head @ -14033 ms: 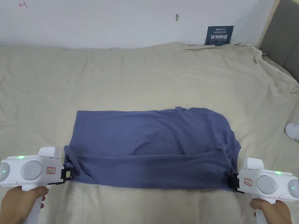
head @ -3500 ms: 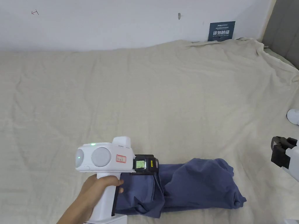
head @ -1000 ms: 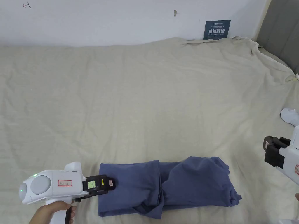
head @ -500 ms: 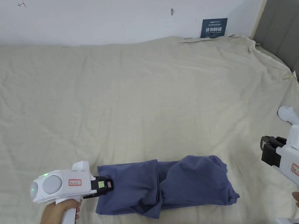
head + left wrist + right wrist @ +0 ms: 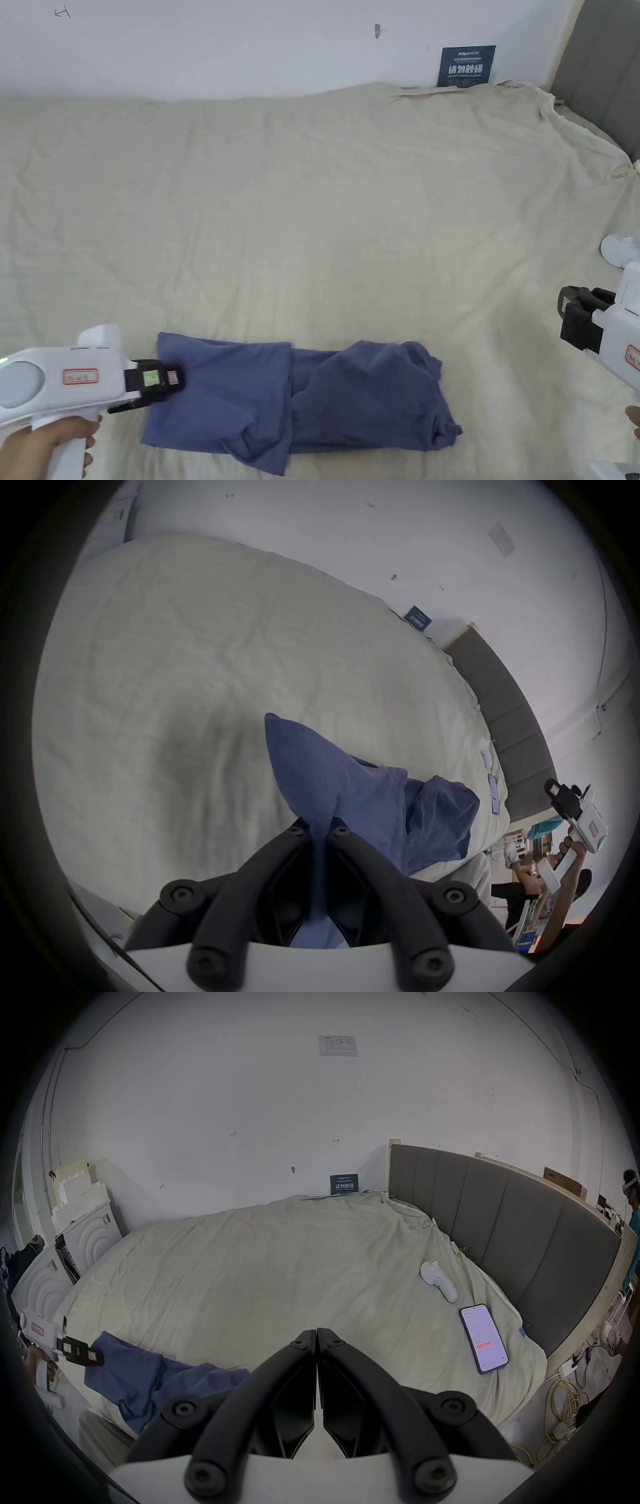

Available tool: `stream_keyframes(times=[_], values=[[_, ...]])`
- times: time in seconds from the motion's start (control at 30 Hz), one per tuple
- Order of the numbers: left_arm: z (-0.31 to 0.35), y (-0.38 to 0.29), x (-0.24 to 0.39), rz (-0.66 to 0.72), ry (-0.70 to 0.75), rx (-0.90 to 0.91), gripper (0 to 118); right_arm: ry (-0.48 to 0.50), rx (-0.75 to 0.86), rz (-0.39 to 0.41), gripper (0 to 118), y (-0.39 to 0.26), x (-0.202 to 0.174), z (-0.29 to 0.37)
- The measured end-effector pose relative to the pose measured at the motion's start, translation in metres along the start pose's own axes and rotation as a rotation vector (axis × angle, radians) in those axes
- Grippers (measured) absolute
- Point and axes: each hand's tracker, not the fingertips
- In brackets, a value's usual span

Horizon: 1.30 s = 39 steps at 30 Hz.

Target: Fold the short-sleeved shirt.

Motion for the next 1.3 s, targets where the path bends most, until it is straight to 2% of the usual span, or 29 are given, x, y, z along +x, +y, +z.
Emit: stream_keyframes(times=[0.17,0.37,0.53,0.77,1.0,1.17,1.23,1.3], values=[[0.034,0.004,0.015,0.013,0.092,0.013,5,0.012,-0.003,0.002,0,0.000,-0.002,-0.001],[0.029,0.009,0.080,-0.073,-0.009,-0.017,5,0.013,0.001,-0.003,0,0.000,0.000,-0.002],[-0.006,0.005,0.149,-0.211,-0.101,-0.081,5,0.014,0.008,-0.008,0,0.001,0.002,0.001],[-0.083,-0.006,0.216,-0.302,-0.152,-0.196,5,0.012,0.012,-0.024,0,-0.002,0.009,0.006],[-0.153,-0.031,0.252,-0.365,-0.065,-0.305,5,-0.008,0.011,-0.035,0,-0.006,0.020,0.011],[-0.174,-0.043,0.262,-0.386,-0.014,-0.324,7,-0.027,0.005,-0.046,0,-0.010,0.027,0.013],[-0.173,-0.046,0.267,-0.406,0.002,-0.321,21,-0.030,0.003,-0.049,0,-0.011,0.028,0.013],[-0.167,-0.045,0.270,-0.414,-0.009,-0.319,60,-0.032,0.001,-0.051,0,-0.011,0.029,0.014]])
